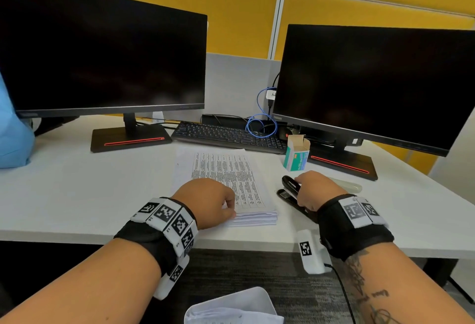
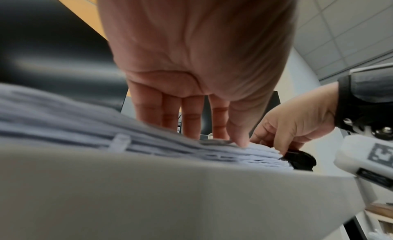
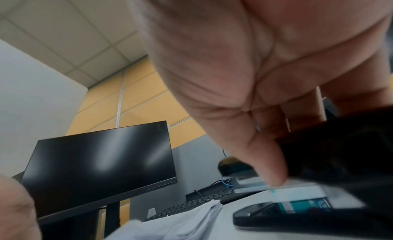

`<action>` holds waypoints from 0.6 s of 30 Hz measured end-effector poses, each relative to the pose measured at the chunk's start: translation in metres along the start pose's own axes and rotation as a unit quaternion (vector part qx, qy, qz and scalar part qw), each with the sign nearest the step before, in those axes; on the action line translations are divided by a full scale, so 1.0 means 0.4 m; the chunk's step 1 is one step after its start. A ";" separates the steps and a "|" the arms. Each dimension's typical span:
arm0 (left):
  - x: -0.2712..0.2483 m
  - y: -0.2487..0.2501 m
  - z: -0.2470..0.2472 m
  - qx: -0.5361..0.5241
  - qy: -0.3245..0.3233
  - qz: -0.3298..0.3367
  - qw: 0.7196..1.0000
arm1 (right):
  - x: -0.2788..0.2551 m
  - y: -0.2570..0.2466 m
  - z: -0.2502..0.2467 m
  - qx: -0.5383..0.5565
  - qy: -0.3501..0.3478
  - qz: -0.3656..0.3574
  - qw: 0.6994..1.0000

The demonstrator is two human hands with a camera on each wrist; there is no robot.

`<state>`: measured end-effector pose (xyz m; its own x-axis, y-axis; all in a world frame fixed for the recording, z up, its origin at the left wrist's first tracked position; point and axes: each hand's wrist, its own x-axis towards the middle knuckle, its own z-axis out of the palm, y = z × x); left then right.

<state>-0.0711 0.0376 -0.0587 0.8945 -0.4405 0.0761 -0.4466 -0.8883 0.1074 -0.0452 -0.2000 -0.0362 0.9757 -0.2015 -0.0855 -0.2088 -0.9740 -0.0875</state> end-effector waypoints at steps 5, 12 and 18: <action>0.002 -0.004 -0.002 -0.018 -0.004 -0.011 1.000 | -0.011 0.017 -0.010 -0.038 0.004 -0.004 0.999; 0.006 -0.003 -0.002 -0.017 -0.014 -0.014 1.000 | 0.001 0.028 -0.021 0.027 -0.038 0.008 0.999; 0.011 0.004 -0.002 -0.014 -0.009 -0.021 1.000 | 0.003 0.039 -0.015 0.097 -0.009 0.013 0.995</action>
<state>-0.0679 0.0345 -0.0574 0.9130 -0.4046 0.0523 -0.4079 -0.9025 0.1381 -0.0467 -0.2159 -0.0315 0.9687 -0.2237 -0.1074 -0.2452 -0.9296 -0.2751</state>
